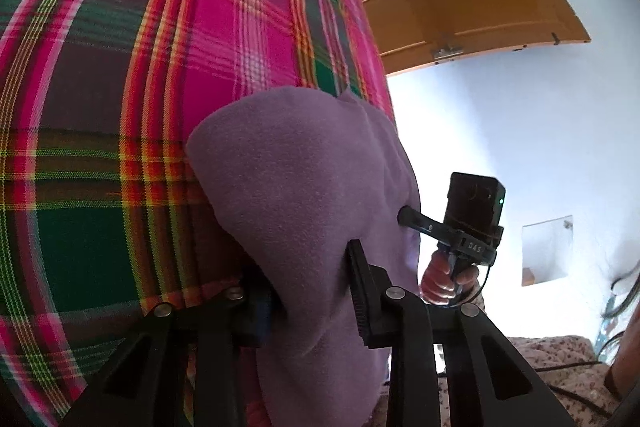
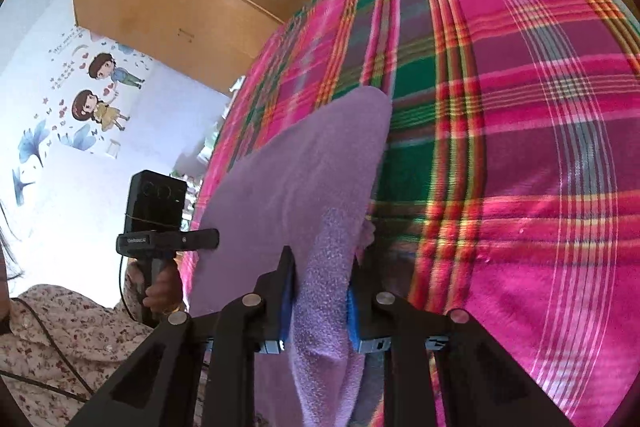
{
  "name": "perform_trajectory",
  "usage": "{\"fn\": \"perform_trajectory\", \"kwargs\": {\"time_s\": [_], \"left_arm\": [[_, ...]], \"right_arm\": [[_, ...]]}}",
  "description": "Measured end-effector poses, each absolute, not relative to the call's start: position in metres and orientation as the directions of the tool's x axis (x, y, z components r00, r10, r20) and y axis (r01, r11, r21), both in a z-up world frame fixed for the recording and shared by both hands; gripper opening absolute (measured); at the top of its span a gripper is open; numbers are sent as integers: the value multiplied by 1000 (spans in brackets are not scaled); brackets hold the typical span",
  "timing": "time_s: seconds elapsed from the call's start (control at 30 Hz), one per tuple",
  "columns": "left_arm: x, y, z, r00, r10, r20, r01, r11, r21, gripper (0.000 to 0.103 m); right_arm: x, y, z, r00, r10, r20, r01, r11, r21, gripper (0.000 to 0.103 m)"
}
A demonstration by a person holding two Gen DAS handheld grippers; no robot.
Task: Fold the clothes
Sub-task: 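Grasp the mauve bundle edge with both grippers side by side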
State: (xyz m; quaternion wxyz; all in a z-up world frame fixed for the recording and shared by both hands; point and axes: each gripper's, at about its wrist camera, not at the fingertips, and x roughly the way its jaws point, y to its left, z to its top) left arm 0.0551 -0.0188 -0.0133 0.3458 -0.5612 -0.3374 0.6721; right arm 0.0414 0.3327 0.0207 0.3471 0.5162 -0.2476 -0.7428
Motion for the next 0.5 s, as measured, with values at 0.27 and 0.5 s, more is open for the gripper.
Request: {"fn": "perform_trajectory", "kwargs": {"time_s": [0.27, 0.5], "left_arm": [[51, -19, -2, -165, 846, -507, -117, -528, -841, 30], [38, -35, 15, -227, 829, -511, -134, -547, -826, 30]], "right_arm": [[52, 323, 41, -278, -782, -557, 275, -621, 734, 22], [45, 304, 54, -292, -803, -520, 315, -594, 740, 22]]}}
